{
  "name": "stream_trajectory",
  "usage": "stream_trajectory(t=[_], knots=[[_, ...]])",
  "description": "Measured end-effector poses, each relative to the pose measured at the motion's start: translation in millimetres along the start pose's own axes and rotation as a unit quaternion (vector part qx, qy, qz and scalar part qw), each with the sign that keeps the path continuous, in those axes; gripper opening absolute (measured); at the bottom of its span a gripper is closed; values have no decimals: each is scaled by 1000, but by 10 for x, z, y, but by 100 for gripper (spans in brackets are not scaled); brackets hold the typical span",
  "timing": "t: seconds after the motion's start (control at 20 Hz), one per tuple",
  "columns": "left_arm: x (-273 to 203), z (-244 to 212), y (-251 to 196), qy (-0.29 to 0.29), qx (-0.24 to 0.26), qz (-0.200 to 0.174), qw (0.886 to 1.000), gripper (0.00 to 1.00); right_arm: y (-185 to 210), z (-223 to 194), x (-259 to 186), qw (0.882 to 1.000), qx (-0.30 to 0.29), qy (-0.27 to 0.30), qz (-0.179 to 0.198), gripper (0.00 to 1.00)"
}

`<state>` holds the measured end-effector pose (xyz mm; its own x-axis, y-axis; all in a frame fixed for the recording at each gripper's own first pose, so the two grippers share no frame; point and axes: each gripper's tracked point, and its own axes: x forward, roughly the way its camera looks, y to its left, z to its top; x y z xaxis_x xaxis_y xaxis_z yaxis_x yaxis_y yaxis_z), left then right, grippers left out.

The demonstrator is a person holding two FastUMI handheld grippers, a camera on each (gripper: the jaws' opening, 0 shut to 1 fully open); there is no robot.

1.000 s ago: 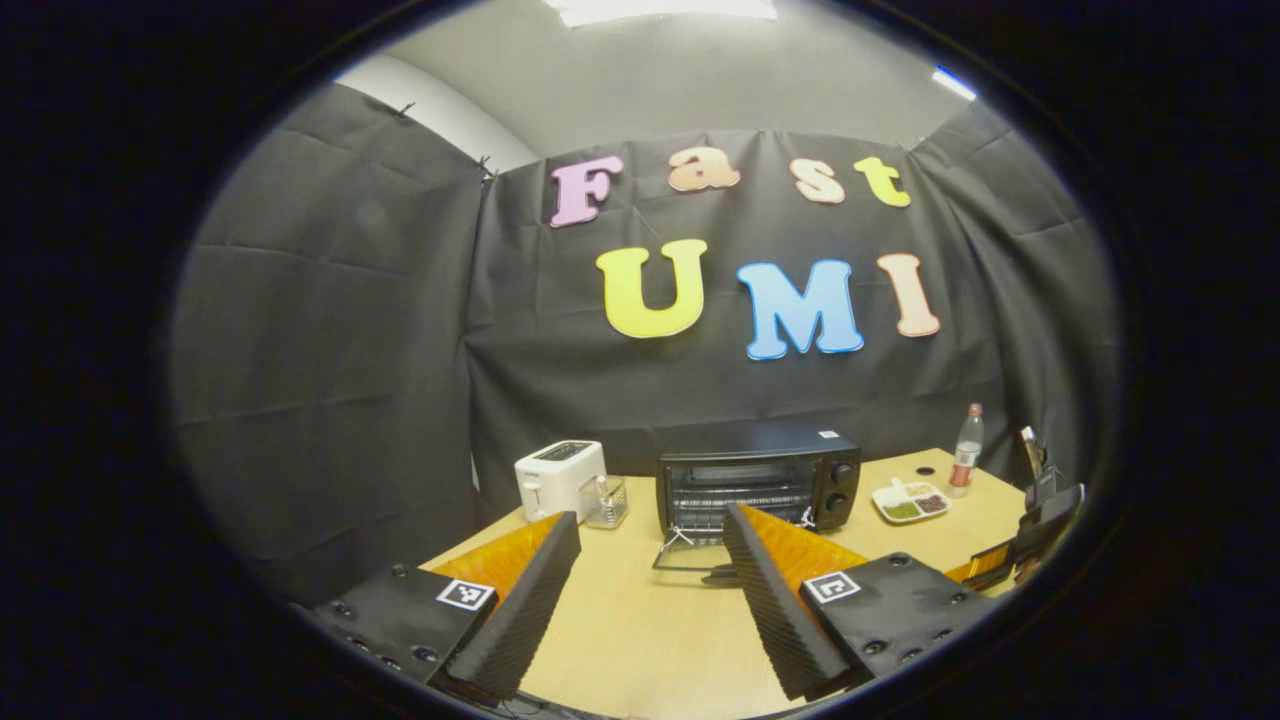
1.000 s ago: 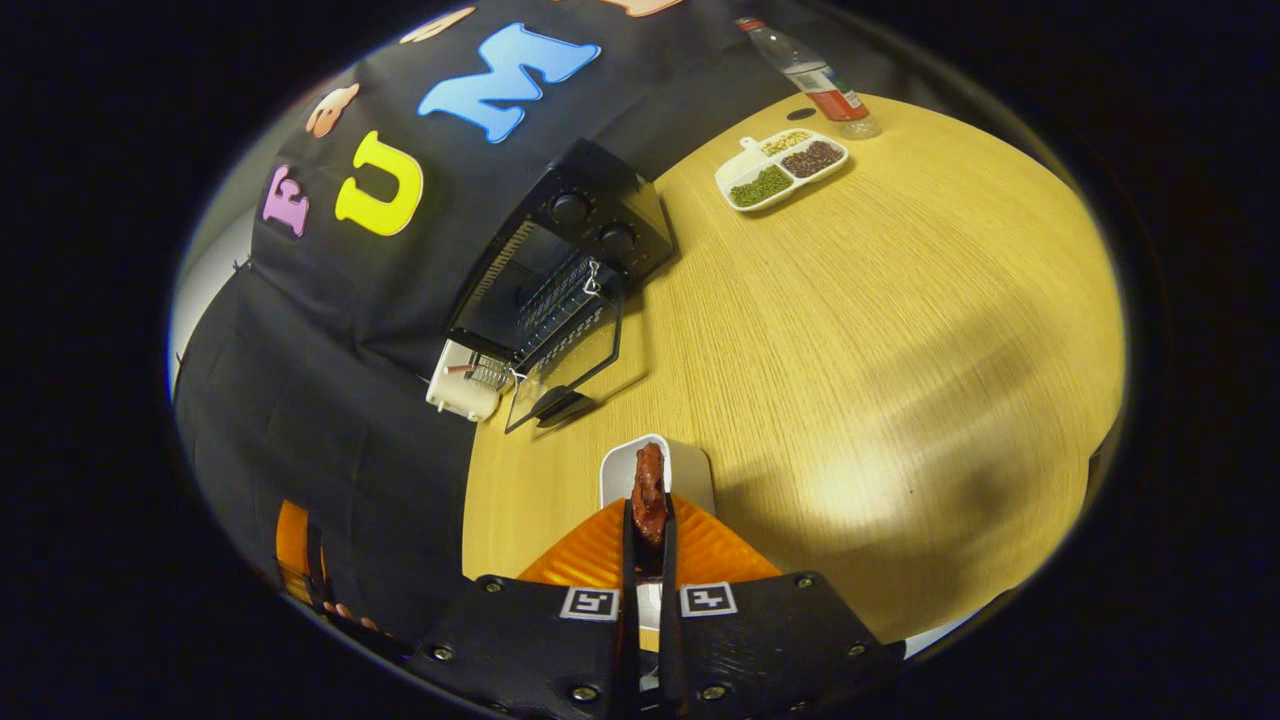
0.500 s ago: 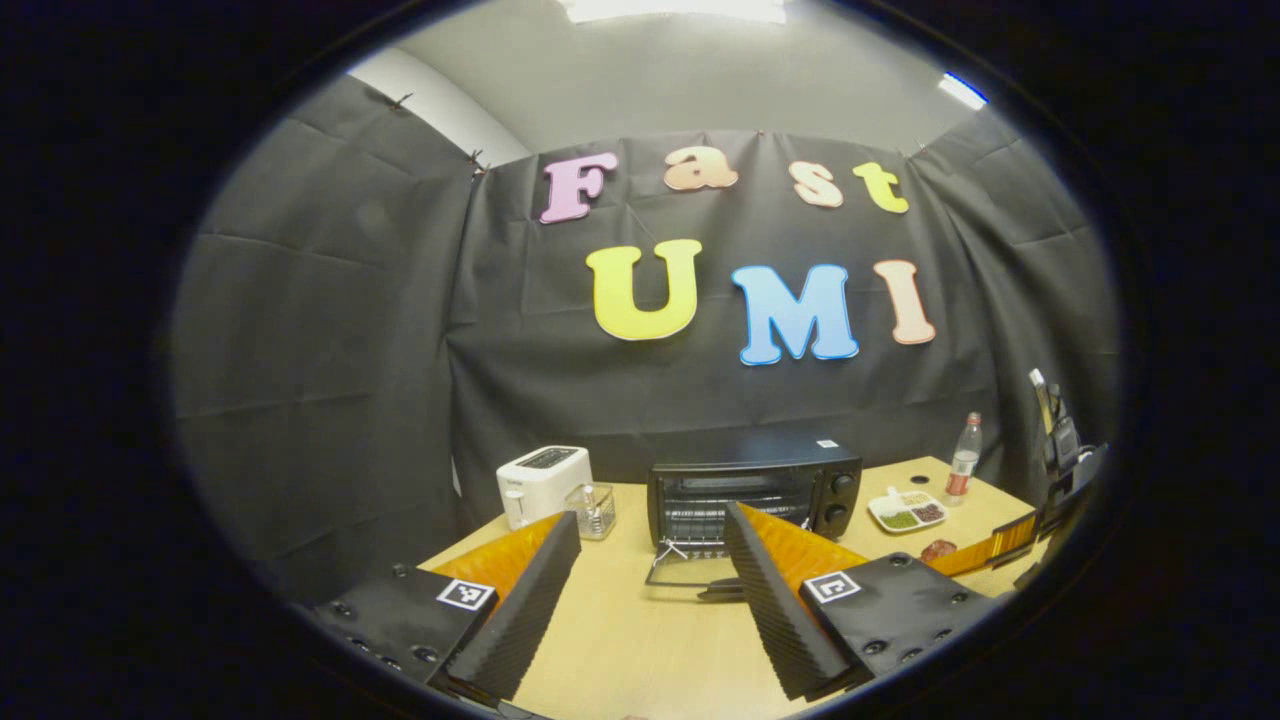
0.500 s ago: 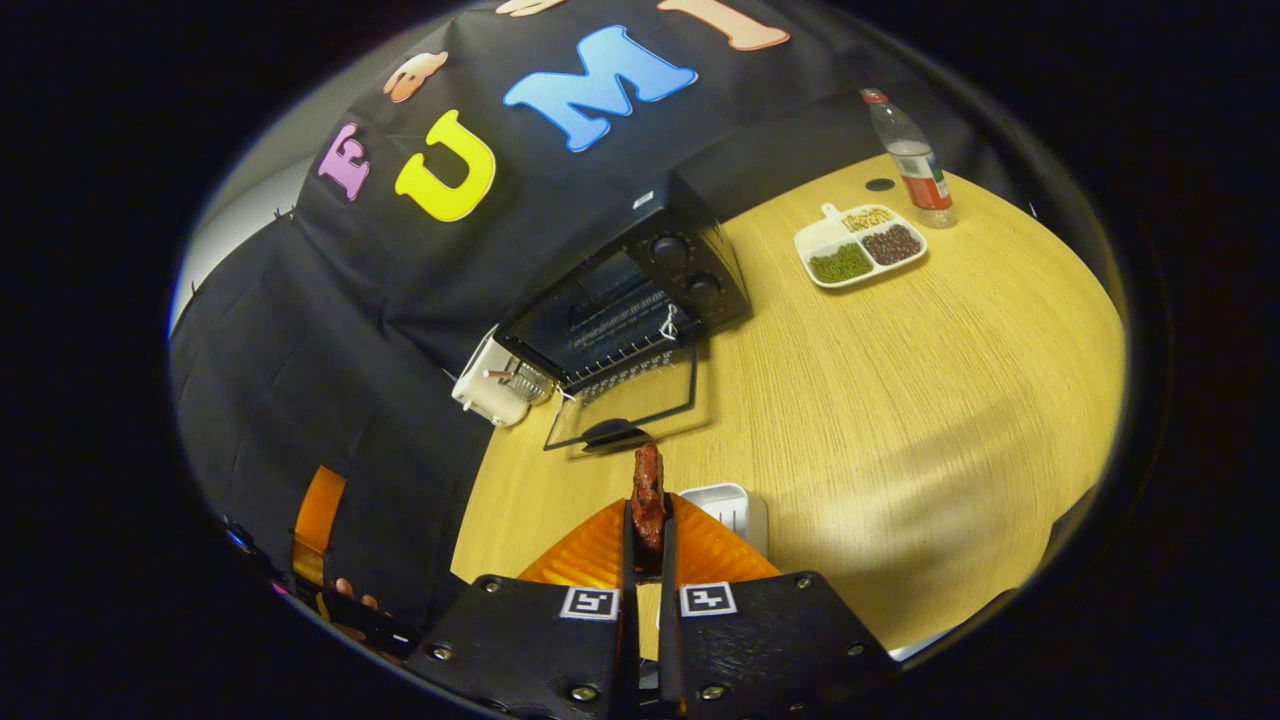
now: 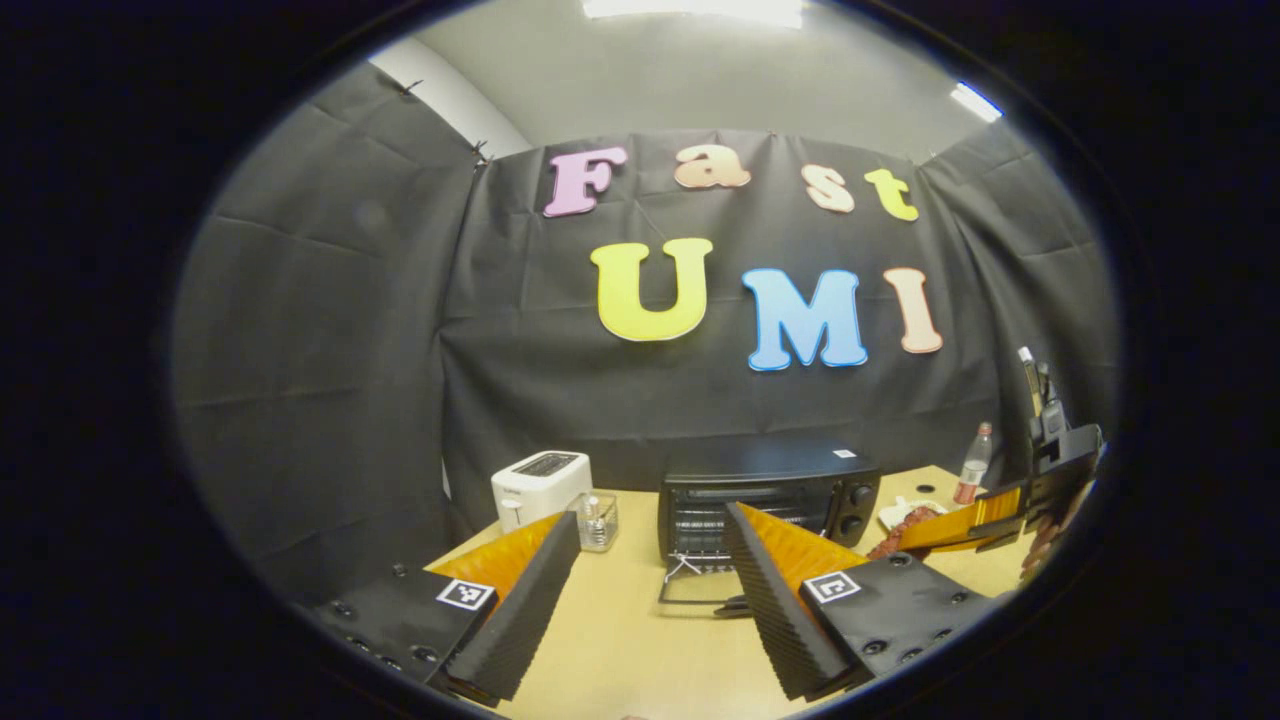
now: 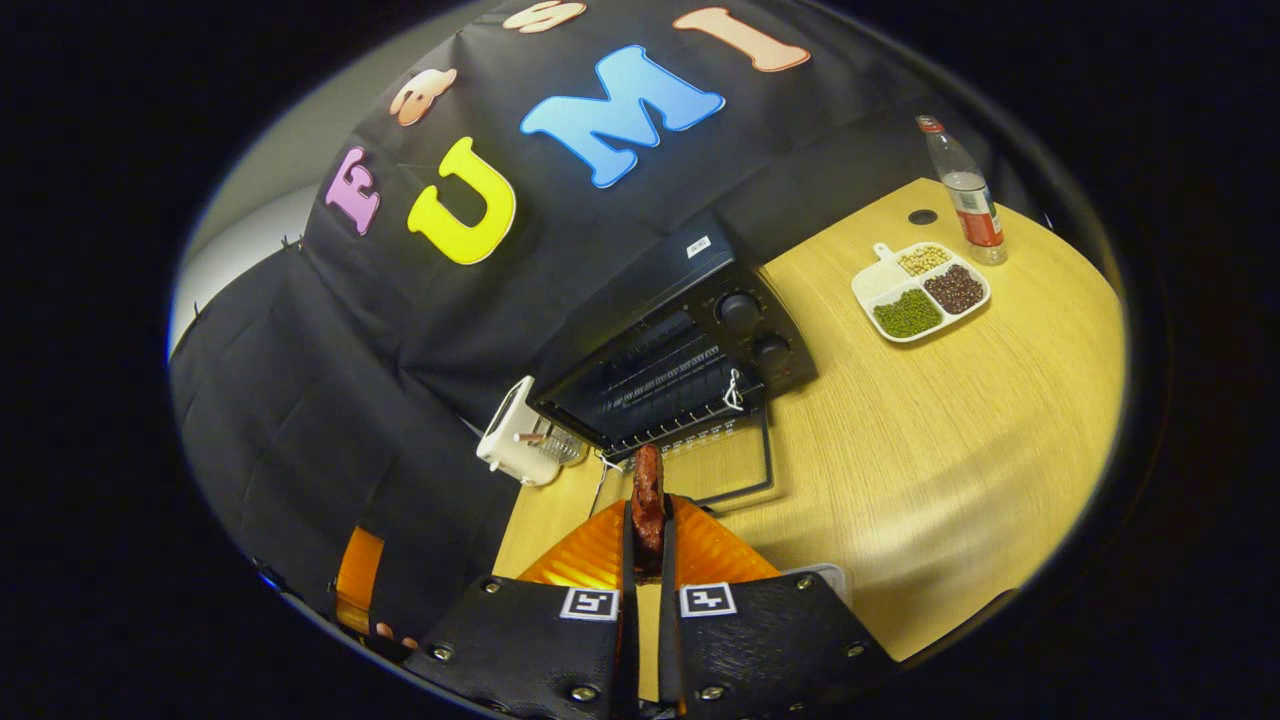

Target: Open the electric oven with the left hand, put the food in, and close the electric oven.

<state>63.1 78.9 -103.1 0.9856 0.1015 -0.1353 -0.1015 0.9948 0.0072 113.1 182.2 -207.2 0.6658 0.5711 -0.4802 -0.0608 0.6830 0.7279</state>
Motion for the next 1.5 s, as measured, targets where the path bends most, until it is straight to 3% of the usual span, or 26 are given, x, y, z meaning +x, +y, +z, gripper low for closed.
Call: stream_trajectory(t=[0.45,0.5,0.55,0.6,0.85,1.05,1.35,1.4,1.5], knots=[[397,-48,628,10,26,23,999,97,167,292,931,997,53,-52,22,8],[446,-56,679,11,25,24,999,100,190,298,1022,996,58,-55,25,8],[488,-64,728,13,24,26,999,96,216,316,1116,996,63,-60,28,8],[521,-75,787,15,24,29,999,100,232,339,1209,995,65,-66,29,8],[638,-146,1006,24,38,44,998,96,308,344,1619,994,73,-78,30,8],[684,-245,1136,37,46,54,997,100,301,395,1895,993,68,-96,22,8],[697,-344,1224,52,60,60,995,96,177,439,2196,993,56,-104,9,8],[685,-358,1229,51,64,61,995,100,164,427,2201,993,54,-103,3,7],[695,-377,1222,52,72,58,994,96,80,445,2206,993,21,-115,-25,12]])
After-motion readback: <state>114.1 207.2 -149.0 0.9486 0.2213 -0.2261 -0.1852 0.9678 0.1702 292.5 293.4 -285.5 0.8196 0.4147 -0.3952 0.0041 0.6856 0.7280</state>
